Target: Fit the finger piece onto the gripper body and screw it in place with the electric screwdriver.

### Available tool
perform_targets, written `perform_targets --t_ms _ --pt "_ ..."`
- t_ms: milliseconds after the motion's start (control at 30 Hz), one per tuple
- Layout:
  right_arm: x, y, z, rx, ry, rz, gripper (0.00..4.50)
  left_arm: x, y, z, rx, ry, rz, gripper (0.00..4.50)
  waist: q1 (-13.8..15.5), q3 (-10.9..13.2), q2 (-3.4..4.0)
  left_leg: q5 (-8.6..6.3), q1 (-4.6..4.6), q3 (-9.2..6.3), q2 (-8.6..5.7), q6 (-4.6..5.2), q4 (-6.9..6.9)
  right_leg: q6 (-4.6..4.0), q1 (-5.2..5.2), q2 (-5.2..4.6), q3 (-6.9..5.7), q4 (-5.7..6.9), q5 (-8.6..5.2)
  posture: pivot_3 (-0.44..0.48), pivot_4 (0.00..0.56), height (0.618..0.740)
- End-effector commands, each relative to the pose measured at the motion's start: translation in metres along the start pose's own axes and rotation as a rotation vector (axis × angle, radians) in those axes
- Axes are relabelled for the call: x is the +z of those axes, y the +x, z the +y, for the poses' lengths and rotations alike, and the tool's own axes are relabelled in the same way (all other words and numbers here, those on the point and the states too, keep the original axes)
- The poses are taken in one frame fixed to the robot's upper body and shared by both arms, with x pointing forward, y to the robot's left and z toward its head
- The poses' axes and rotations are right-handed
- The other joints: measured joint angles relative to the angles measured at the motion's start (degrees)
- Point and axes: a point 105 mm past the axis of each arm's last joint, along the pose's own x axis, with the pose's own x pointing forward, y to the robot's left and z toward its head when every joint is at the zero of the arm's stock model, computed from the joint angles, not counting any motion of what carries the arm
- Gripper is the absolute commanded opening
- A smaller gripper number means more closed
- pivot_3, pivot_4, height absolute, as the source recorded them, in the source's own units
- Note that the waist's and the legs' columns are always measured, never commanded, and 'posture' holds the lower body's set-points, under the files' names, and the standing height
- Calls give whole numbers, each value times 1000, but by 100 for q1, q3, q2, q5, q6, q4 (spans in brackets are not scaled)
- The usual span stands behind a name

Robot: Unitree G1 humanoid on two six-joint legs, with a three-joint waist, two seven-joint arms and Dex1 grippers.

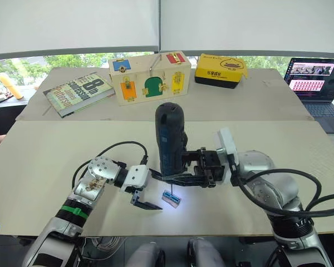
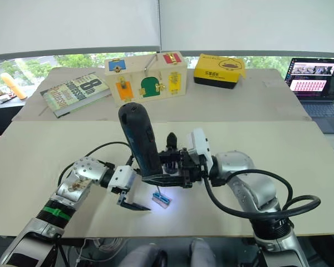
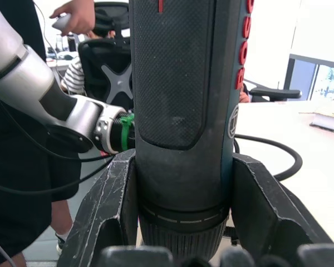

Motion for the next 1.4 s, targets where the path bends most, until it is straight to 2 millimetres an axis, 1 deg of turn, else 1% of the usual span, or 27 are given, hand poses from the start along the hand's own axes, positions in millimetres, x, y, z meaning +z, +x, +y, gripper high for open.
perform_targets --t_ms 33,233,500,967,1400 --pt "10 2 4 19 -70 -34 1892 8 4 2 6 22 -16 4500 2 0 0 0 1 0 0 0 -1 0 0 0 0 0 0 0 150 740" --pt "6 1 3 7 -68 -25 1892 13 8 4 1 18 -20 4500 17 0 0 0 1 0 0 0 2 0 2 0 1 1 0 0 150 740" --pt "8 3 -1 -4 -69 -26 1892 15 9 2 -10 8 -21 4500 24 0 0 0 2 0 0 0 1 0 1 1 0 1 0 0 150 740" --pt "5 3 -3 -13 -65 -17 1892 10 9 1 -10 5 -18 4500 30 0 0 0 2 0 0 1 1 0 1 1 0 0 0 0 150 740" --pt "4 4 -2 -14 -58 -17 1892 9 10 0 -5 5 -23 4500 31 0 0 0 1 0 0 1 1 0 1 1 0 0 0 0 150 740"
